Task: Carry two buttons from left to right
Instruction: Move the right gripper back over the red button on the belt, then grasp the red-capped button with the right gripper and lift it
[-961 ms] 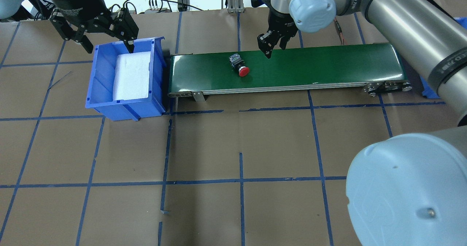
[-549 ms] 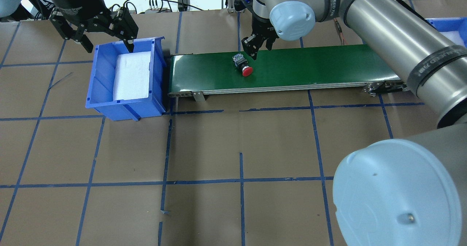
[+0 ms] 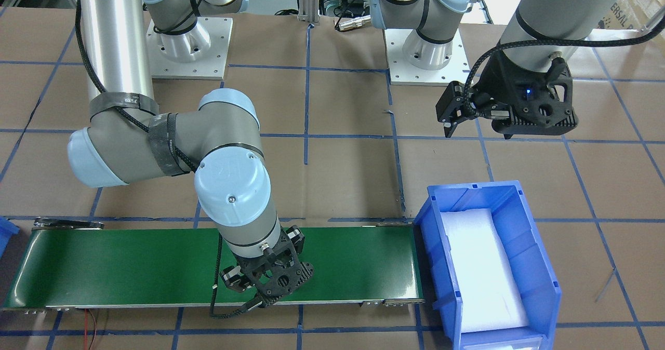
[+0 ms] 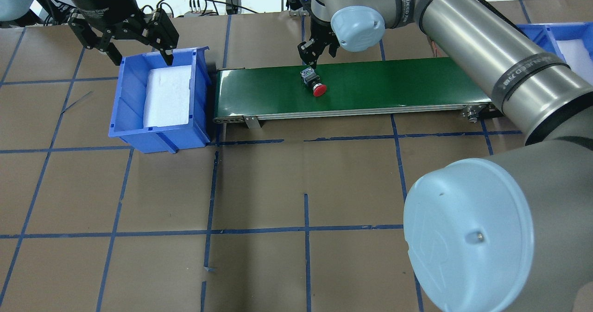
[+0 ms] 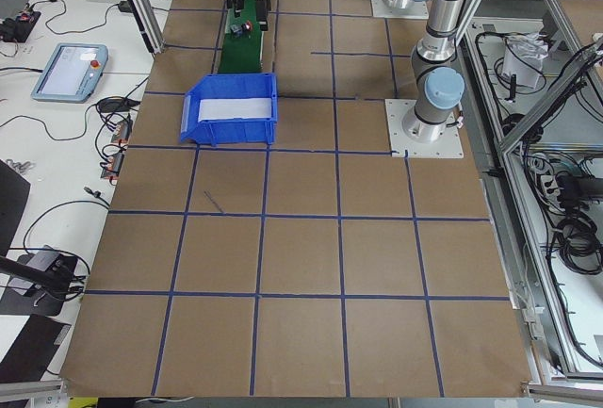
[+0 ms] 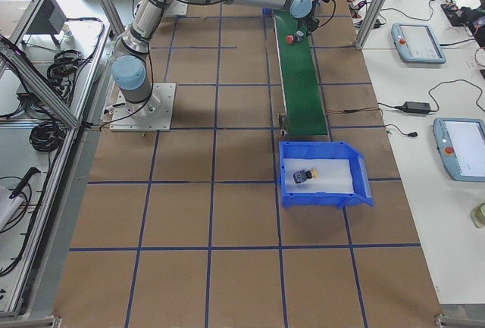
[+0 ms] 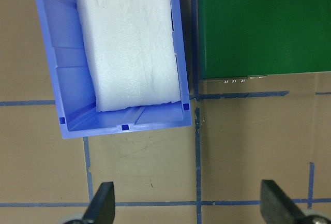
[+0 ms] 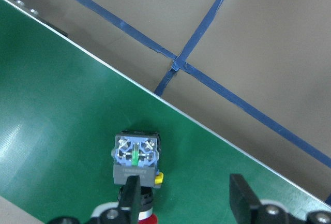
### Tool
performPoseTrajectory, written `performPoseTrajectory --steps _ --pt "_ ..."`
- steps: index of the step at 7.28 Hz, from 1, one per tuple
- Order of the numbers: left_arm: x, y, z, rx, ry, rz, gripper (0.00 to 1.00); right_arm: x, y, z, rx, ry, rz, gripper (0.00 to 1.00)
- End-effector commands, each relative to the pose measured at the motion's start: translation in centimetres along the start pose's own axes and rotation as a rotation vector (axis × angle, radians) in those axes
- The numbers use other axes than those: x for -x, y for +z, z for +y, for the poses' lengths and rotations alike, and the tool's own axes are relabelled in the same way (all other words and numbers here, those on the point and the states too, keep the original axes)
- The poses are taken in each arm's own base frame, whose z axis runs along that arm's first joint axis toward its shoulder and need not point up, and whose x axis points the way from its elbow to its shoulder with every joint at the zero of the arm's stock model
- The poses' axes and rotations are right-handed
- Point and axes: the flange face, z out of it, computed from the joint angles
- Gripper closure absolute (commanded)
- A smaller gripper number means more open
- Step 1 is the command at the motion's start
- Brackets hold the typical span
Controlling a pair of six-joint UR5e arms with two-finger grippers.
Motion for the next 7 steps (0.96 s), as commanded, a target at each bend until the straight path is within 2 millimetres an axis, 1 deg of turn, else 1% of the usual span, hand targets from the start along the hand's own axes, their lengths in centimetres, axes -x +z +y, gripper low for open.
performPoseTrajectory --steps 1,3,6,7 --pt "-0.3 0.1 0.1 0.001 0.006 0.001 0.0 0.3 1.3 -0.5 0.015 -0.002 -0.004 0.34" --pt "-0.1 0.0 0.0 -0.002 0.003 0.004 0.0 0.3 2.9 -0.5 0.037 -0.002 -0.012 0.34" --pt "-0.4 0.1 0.0 0.001 0.007 0.003 0.0 0.5 3.7 -0.4 0.052 -0.005 -0.018 0.33" --pt "-0.7 0.1 0.1 0.001 0.014 0.004 0.0 0.5 4.0 -0.3 0.057 -0.006 -0.02 0.33"
